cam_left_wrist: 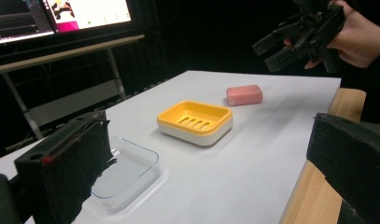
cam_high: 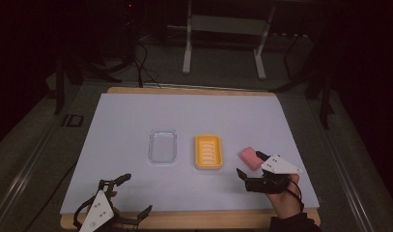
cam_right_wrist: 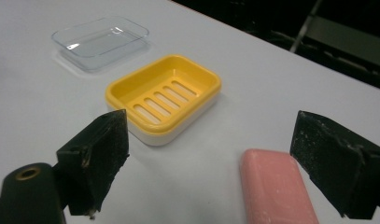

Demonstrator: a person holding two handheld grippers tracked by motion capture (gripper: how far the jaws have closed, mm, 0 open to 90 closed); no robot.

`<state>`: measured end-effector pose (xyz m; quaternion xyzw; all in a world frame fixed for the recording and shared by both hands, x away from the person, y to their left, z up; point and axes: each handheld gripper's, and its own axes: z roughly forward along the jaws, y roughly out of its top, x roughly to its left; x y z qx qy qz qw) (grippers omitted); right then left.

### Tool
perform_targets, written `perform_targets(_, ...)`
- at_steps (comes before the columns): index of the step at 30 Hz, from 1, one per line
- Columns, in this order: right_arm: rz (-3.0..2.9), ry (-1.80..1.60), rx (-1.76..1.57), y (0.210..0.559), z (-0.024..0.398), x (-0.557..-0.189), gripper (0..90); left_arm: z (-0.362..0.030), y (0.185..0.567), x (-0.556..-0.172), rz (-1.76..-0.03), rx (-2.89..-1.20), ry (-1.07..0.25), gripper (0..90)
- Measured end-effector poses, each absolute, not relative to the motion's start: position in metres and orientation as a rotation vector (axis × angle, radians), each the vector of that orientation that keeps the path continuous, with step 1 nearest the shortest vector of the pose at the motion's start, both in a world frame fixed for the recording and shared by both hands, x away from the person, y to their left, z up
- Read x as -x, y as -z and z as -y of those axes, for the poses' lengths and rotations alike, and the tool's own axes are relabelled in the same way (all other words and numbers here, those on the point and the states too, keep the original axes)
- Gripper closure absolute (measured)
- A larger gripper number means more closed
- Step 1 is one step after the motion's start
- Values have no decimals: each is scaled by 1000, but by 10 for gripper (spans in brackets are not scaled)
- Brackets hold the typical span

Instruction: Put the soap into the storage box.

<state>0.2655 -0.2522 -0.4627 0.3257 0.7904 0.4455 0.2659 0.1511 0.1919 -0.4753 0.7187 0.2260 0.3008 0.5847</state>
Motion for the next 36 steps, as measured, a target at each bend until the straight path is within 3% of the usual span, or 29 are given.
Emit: perform_targets(36,-2769,-616,-1147,479,275,-296,140,-189,477,-152,-533,-1711,-690,5)
